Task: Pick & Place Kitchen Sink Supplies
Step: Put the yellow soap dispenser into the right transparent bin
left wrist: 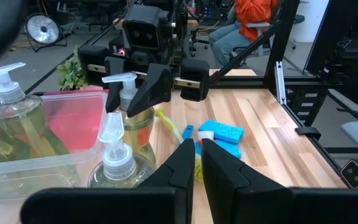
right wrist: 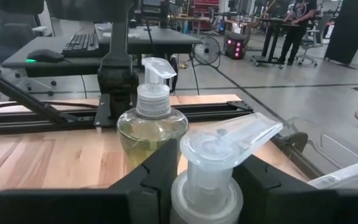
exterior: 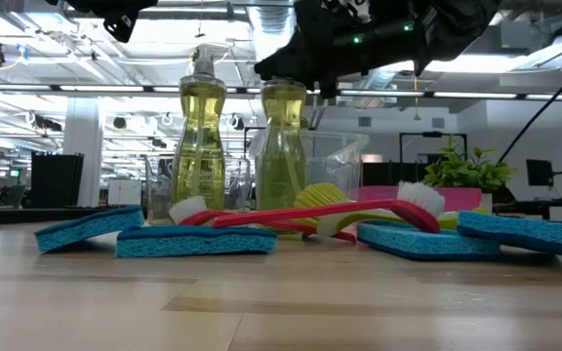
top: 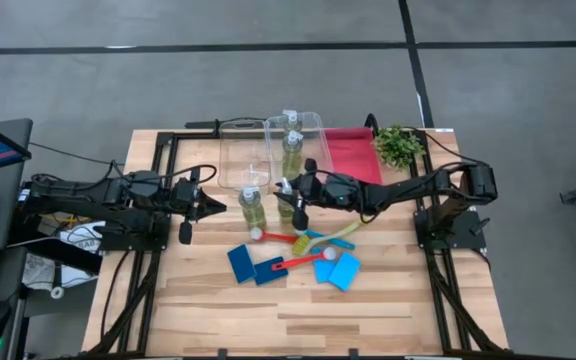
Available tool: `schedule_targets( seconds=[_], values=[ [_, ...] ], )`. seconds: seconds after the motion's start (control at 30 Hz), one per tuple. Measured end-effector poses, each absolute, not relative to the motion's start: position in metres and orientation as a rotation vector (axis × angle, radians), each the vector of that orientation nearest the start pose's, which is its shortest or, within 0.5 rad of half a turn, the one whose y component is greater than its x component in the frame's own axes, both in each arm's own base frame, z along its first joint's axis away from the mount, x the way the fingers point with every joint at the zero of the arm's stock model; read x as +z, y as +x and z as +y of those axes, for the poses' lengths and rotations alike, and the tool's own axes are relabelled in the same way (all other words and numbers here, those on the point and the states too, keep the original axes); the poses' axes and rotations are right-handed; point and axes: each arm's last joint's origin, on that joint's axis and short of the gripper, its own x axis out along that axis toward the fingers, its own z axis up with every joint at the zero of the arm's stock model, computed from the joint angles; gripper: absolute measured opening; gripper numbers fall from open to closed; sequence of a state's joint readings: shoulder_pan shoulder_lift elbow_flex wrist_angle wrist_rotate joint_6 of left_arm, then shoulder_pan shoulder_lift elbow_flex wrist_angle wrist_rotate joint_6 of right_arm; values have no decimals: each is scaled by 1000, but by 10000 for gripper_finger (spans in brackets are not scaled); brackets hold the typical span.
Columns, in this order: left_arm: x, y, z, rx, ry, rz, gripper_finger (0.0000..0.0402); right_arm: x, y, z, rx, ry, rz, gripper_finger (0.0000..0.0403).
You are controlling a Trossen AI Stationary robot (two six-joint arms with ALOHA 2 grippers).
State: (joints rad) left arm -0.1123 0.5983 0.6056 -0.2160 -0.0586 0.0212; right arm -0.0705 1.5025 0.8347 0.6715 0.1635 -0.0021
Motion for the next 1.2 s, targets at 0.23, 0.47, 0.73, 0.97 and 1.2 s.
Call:
schedule_targets(
  seconds=[0.23,0.47,0.73,0.97,1.2],
  values=[
    [294,140,-14,-56,39,207,30,287,322,-26,-225,-11,17,96],
    [294,140,-14,-56,39,207,30,336,306,-25,-229,-24,-49,96],
    [294,140,-14,-56,39,207,30,391,285,-24,-232,-59,-73,96],
    [294,140,-14,-56,39,206,30,411,280,-25,-246,-85,-58,98],
    [294,140,-14,-56,39,206,30,416,279,-39,-330,-110,-41,97]
  ],
)
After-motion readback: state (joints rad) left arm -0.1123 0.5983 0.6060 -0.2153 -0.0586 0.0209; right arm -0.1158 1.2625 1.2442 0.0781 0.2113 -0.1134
